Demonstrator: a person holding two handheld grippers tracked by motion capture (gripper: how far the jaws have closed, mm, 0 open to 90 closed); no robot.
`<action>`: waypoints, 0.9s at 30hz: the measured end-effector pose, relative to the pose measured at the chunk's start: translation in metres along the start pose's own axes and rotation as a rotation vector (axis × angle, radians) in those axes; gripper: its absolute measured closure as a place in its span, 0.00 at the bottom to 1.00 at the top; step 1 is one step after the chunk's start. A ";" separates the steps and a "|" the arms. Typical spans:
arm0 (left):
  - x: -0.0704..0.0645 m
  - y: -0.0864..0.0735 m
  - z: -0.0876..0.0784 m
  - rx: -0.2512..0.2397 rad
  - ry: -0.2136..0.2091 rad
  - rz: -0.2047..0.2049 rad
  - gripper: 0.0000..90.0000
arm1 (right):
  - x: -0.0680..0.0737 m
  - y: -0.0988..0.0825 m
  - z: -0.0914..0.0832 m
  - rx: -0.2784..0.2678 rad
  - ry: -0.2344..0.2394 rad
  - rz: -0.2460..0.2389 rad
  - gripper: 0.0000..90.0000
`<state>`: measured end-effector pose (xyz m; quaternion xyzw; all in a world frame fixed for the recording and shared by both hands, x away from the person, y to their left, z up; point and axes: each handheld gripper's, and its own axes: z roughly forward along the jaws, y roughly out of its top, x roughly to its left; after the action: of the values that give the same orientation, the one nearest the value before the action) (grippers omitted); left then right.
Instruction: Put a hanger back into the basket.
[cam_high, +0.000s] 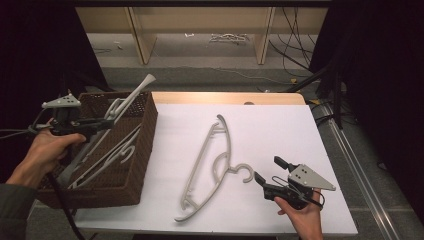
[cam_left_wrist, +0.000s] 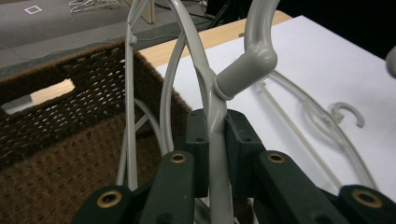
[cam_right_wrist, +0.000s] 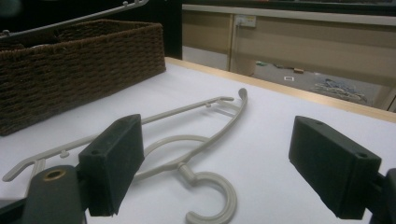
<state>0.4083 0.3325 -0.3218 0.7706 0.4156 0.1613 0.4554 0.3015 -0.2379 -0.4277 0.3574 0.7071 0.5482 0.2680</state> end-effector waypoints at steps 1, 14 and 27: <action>0.002 -0.002 0.000 -0.002 0.001 0.003 0.90 | 0.000 0.000 0.000 -0.003 0.002 0.001 0.21; 0.013 -0.023 -0.006 0.040 0.006 0.028 0.89 | 0.000 0.000 0.000 -0.001 0.002 0.000 0.21; 0.021 -0.036 -0.005 0.078 0.011 0.032 0.89 | 0.000 0.000 0.000 -0.001 0.003 0.000 0.21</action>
<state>0.4001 0.3605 -0.3524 0.7933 0.4119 0.1566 0.4201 0.3016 -0.2377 -0.4279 0.3565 0.7070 0.5491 0.2673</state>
